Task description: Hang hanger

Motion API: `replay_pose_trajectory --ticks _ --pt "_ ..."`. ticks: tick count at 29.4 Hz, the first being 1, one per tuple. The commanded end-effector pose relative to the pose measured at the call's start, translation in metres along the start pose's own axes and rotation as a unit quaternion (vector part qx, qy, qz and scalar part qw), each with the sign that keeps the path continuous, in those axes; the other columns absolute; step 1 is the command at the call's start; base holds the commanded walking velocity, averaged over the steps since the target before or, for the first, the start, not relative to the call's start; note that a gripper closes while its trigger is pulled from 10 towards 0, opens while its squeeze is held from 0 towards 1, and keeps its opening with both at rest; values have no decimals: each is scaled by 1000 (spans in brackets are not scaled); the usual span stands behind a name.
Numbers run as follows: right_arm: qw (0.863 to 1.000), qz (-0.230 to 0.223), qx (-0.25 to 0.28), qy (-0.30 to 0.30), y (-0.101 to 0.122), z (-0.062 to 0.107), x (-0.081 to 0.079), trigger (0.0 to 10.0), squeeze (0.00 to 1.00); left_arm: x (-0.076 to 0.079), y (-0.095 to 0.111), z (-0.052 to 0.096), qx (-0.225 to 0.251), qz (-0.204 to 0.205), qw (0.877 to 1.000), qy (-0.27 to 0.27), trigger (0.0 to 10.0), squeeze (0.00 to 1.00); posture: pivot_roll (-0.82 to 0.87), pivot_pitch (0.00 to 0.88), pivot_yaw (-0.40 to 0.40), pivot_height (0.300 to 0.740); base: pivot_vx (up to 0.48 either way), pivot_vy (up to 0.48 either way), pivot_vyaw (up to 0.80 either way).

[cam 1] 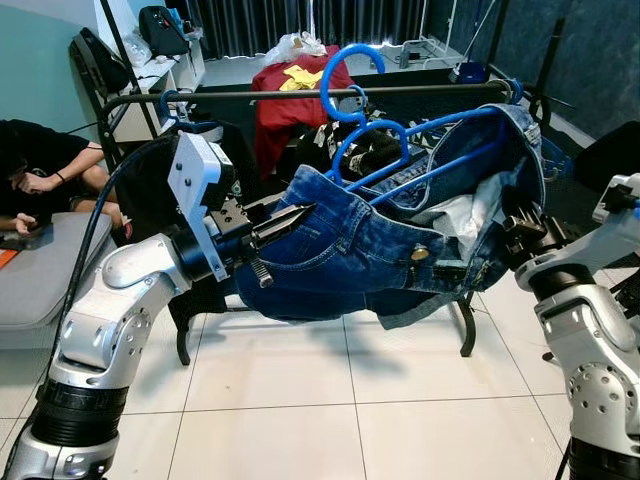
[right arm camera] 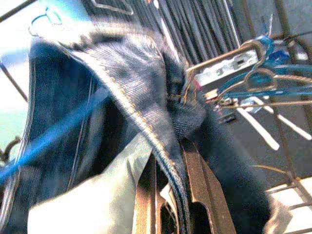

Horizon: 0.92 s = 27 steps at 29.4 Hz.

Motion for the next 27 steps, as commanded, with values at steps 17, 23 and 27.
replay_pose_trajectory --ticks 17,23,27 --pt "997 21 -19 -73 2 3 31 0 0 38 28 52 -70 18 942 -327 10000 0 -159 0 48 740 0 0 0" --pt "999 11 -47 -17 -12 4 10 4941 0 21 37 29 37 38 968 -246 10000 0 -167 0 49 740 0 0 0" --pt "992 11 -67 109 -22 12 -27 10000 1000 8 31 2 99 68 982 -143 10000 0 -168 0 43 740 0 0 0"
Point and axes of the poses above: a point about 5 cm out from each wrist's last joint towards the gripper, its own z axis pointing back from the gripper into the wrist, its own y axis along the axis of the wrist's last joint, x = y × z, the point moved 1 cm from there along -z, pointing out of the wrist towards the gripper, and after that the axes turned 11 degrees about z, right-handed, at the moved point
